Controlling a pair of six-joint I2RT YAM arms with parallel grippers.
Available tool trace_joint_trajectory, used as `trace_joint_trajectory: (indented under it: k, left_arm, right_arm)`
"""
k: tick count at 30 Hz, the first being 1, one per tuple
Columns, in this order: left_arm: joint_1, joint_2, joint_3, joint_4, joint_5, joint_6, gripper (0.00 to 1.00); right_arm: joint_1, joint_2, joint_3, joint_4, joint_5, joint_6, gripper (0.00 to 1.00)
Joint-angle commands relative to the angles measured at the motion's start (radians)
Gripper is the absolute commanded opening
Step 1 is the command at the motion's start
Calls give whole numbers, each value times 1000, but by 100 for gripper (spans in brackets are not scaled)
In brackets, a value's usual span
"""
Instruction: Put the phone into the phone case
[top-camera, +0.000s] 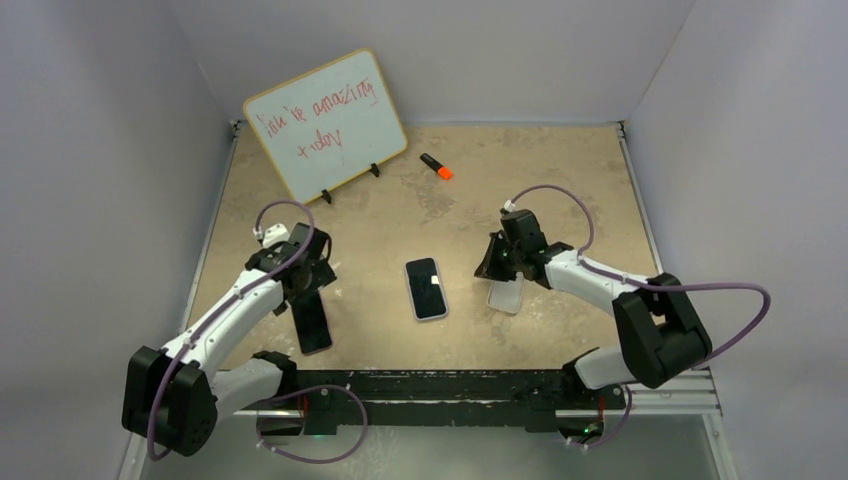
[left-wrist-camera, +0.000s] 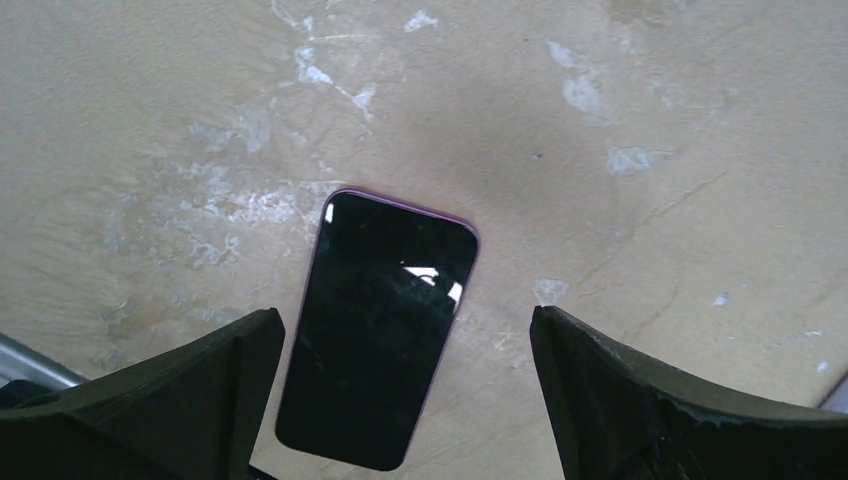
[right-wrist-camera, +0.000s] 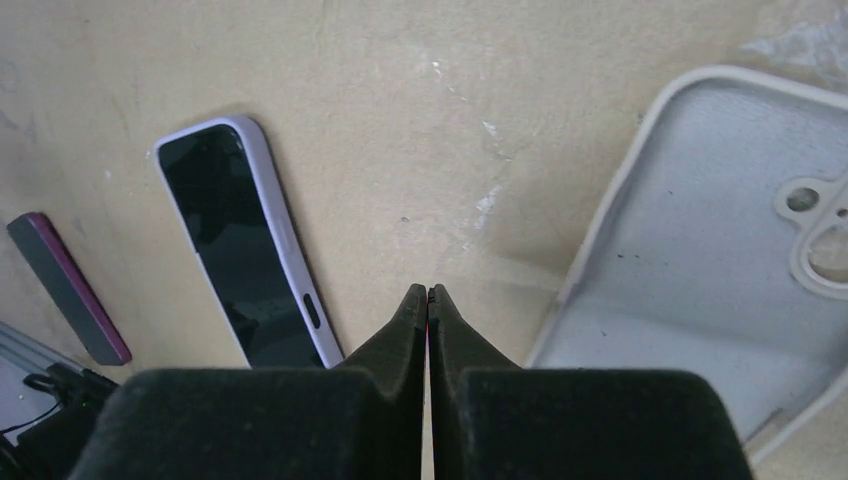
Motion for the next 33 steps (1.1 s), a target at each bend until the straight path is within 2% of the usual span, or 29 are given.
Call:
trace_joint_trajectory:
  k: [1, 4, 13, 20, 26, 33]
  left_arm:
    - [18, 47, 5, -47, -11, -29, 100]
    - [18, 65, -9, -19, 10, -26, 100]
    - [20, 121, -72, 48, 91, -22, 98]
    - [20, 155, -83, 77, 93, -4, 99]
    - [20, 187, -96, 104, 109, 7, 100]
    - [20, 189, -118, 143, 109, 13, 100]
  right_arm:
    - [1, 2, -16, 78, -86, -41, 0]
    - [1, -12, -22, 89, -78, -42, 0]
    - [1, -107, -39, 72, -48, -35, 27]
    - [1, -145, -48, 40, -67, -40, 40]
    - [1, -154, -58, 40, -65, -34, 44]
    - [1, -173, -68, 37, -62, -25, 40]
